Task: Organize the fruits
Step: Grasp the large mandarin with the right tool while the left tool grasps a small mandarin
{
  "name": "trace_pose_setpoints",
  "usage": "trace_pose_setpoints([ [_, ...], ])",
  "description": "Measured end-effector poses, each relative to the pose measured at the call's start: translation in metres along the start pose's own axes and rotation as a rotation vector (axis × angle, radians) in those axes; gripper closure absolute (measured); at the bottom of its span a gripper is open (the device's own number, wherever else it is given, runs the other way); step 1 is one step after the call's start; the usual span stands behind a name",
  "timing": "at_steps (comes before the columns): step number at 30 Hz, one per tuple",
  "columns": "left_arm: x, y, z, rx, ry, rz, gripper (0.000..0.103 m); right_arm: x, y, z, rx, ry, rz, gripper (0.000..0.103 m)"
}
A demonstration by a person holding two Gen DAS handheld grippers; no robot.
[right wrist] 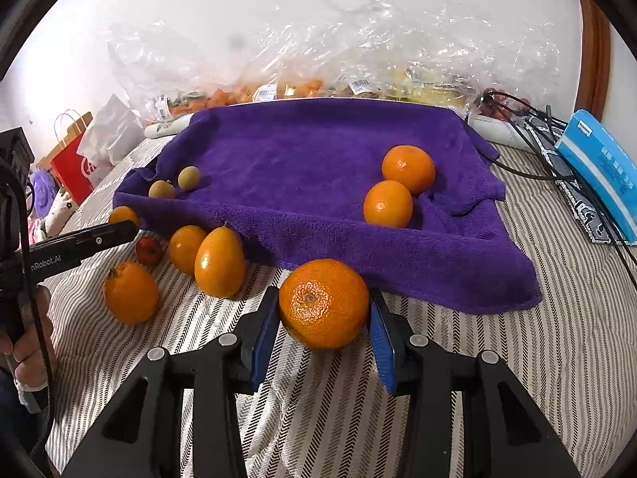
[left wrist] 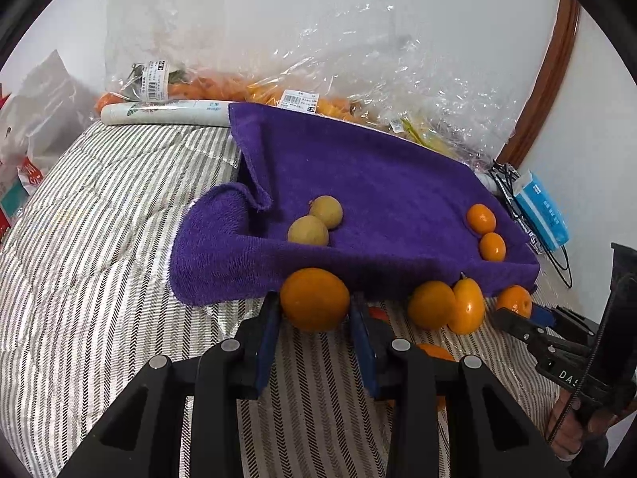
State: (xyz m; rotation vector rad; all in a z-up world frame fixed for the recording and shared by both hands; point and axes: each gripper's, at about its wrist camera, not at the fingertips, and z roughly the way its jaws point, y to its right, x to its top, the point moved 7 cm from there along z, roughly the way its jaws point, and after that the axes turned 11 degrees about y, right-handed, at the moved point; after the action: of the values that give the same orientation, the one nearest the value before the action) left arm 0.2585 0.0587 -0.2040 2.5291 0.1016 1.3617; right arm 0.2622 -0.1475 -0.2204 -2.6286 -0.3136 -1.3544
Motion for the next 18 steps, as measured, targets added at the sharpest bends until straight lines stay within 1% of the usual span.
trace_pose_setpoints([
  [4,0.002,-0.003,-0.003,-0.003,0.011,-0.019,0.070,0.000,0.001,0.001,0.004,0.004,0.003,0.060],
  [15,0.003,-0.004,-0.012,-0.001,0.026,-0.029,0.070,0.000,0.001,-0.005,-0.011,0.028,0.006,0.060],
  [18,0.000,-0.002,-0.019,-0.021,0.019,-0.048,0.070,0.000,-0.003,-0.011,0.005,0.026,0.010,0.060],
])
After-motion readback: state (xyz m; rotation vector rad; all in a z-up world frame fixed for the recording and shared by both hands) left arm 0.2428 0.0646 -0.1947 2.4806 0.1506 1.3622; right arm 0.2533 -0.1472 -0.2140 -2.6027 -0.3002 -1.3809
